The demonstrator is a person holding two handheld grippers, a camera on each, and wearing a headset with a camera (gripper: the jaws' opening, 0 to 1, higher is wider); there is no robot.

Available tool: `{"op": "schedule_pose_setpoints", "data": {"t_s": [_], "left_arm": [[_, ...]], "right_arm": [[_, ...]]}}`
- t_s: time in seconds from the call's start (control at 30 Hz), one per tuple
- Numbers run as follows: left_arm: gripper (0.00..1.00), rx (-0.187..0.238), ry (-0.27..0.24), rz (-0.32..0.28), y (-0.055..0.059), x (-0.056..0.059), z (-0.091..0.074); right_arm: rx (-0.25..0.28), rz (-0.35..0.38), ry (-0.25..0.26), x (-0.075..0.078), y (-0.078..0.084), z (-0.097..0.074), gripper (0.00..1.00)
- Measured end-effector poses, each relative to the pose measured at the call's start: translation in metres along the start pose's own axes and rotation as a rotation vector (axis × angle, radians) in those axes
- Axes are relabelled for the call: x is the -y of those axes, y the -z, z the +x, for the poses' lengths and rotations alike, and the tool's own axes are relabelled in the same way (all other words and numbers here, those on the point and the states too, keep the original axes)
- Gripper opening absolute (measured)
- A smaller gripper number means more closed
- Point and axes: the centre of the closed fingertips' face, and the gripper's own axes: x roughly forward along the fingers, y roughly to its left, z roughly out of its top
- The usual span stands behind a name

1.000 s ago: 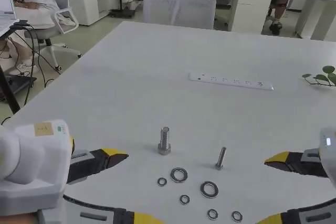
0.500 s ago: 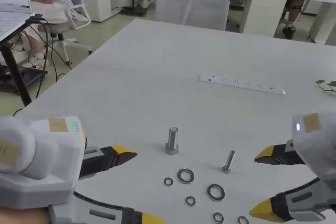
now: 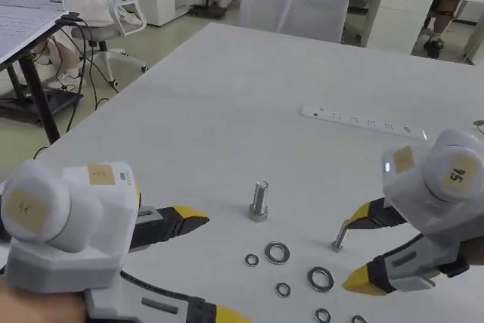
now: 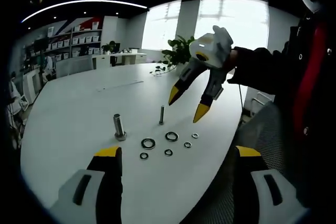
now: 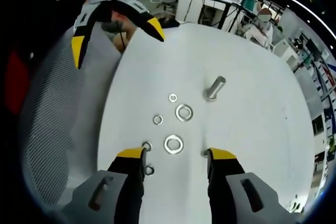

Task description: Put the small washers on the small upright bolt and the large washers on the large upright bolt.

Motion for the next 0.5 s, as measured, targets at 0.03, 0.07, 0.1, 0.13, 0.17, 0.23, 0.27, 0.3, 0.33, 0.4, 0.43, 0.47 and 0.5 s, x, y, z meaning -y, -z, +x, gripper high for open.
{"op": "schedule_pose_setpoints", "data": {"t_s": [0.03,0.07,0.1,0.13,0.17,0.23,0.27,0.3,0.33,0.4,0.43,0.47,0.5], "left_arm": [[0.87,0.002,0.000,-0.001,0.000,0.000,0.000],[0.87,0.003,-0.001,-0.002,0.000,0.000,0.000],[0.87,0.003,-0.001,-0.001,0.000,0.000,0.000],[0.87,0.004,-0.001,-0.001,0.000,0.000,0.000],[0.87,0.004,-0.001,0.000,0.000,0.000,0.000],[0.87,0.006,-0.002,0.000,-0.001,0.000,0.000],[0.87,0.007,-0.002,-0.001,-0.001,-0.001,0.000],[0.87,0.007,-0.002,-0.001,-0.001,-0.001,0.000],[0.87,0.008,-0.003,-0.001,-0.001,-0.001,0.000],[0.87,0.008,-0.003,-0.001,-0.001,0.000,0.000],[0.87,0.009,-0.002,-0.001,-0.001,0.000,0.000],[0.87,0.010,-0.003,0.000,-0.001,0.000,0.000],[0.87,0.009,-0.003,0.000,-0.001,0.000,0.000]], "right_arm": [[-0.009,-0.003,-0.004,0.000,0.001,0.002,0.48],[-0.023,-0.011,-0.004,0.001,0.002,0.004,0.47],[-0.033,-0.018,-0.005,0.001,0.003,0.005,0.47],[-0.041,-0.025,-0.007,0.001,0.003,0.007,0.47],[-0.045,-0.026,-0.012,0.001,0.002,0.009,0.47],[-0.048,-0.030,-0.022,0.001,0.000,0.013,0.46],[-0.053,-0.032,-0.026,0.001,0.000,0.015,0.45],[-0.068,-0.040,-0.029,0.000,0.001,0.017,0.44],[-0.075,-0.049,-0.028,0.000,0.001,0.018,0.44],[-0.080,-0.051,-0.039,-0.002,0.000,0.022,0.43],[-0.082,-0.052,-0.045,-0.003,-0.001,0.023,0.43],[-0.090,-0.054,-0.054,-0.004,0.000,0.025,0.42],[-0.096,-0.057,-0.057,-0.005,0.000,0.026,0.42]]}}
